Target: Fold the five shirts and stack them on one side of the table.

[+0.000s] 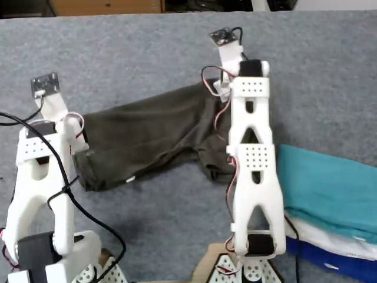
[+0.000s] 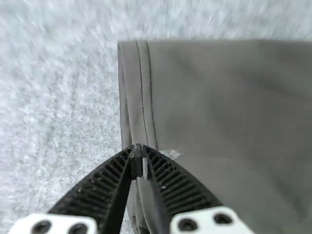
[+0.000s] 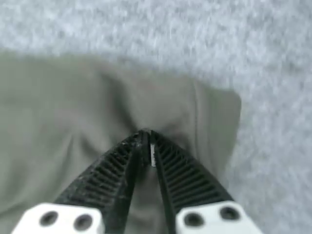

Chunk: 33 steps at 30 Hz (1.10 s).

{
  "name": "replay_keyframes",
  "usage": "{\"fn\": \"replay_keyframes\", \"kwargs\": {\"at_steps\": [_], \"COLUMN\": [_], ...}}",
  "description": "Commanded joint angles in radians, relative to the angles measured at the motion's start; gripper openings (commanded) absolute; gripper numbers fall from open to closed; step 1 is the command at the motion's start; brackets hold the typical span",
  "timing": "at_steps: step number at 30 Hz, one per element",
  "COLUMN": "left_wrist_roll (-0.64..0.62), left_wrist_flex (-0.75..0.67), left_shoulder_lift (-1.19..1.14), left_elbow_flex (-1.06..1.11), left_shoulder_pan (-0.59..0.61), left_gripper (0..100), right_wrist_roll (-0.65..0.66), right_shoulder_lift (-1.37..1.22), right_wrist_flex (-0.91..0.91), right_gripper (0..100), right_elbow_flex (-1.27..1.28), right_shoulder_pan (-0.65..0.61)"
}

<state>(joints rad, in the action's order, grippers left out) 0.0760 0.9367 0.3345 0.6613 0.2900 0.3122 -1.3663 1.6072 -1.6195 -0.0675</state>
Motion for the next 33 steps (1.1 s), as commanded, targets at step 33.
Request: {"fn": "replay_keyframes", "kwargs": {"at_steps": [33], "left_wrist_roll": [0.063], "left_wrist_flex": [0.008], "left_shoulder_lift": [0.226], "left_elbow_flex": [0.394], "left_shoulder_pan": [-0.141], "left_gripper": [2], "right_wrist_roll": [0.043], "right_shoulder_lift": [1.412], "right_wrist_flex": [-0.434], "right_gripper": [0.5], "right_elbow_flex": [2.011], "right_shoulder_pan": [-0.142]}}
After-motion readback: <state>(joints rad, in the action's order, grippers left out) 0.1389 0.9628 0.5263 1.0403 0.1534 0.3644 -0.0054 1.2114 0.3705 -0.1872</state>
